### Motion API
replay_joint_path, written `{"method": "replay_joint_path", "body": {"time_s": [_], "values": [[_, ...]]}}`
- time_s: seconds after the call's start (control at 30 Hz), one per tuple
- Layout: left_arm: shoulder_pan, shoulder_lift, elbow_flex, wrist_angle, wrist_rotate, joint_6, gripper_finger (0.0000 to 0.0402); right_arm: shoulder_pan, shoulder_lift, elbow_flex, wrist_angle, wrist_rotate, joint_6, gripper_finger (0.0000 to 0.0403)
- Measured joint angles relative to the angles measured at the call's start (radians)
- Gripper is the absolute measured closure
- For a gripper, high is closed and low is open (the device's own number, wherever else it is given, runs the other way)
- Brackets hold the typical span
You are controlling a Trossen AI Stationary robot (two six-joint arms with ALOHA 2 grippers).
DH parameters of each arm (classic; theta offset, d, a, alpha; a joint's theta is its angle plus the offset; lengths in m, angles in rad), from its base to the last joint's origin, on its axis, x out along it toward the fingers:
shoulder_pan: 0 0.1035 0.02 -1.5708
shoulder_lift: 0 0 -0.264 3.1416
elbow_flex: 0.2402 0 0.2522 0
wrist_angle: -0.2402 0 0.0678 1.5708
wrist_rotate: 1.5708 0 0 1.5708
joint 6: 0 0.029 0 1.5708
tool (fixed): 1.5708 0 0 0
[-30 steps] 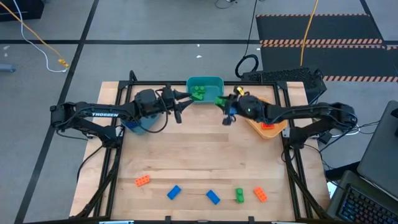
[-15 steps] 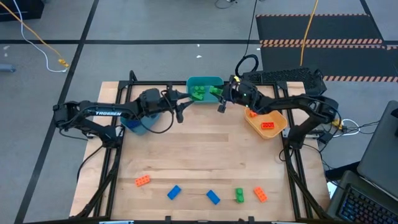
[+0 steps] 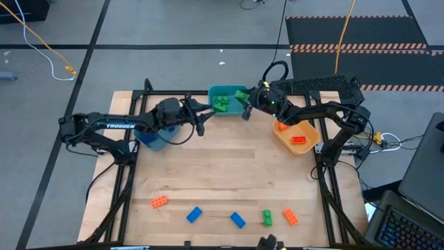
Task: Sort & place blocks by color
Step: Put the green game piece into the green bin
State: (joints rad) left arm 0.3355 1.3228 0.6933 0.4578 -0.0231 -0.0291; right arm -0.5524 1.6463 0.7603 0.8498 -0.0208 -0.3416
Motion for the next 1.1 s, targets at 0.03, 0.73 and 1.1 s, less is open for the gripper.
{"method": "replay_joint_path", "body": {"time_s": [0.03, 0.73, 1.1], "values": [[0.000, 0.000, 0.000, -0.001, 0.000, -0.023, 0.0256, -0.004, 0.000, 0.000, 0.001, 0.000, 0.028, 0.0230], [-0.073, 0.000, 0.000, -0.061, 0.024, -0.181, 0.0256, 0.010, -0.200, -0.001, -0.166, -0.186, 0.334, 0.0130], [-0.149, -0.002, 0.001, 0.031, 0.277, -0.180, 0.0256, 0.103, -0.281, -0.003, -0.113, -0.194, 0.298, 0.0144]]}}
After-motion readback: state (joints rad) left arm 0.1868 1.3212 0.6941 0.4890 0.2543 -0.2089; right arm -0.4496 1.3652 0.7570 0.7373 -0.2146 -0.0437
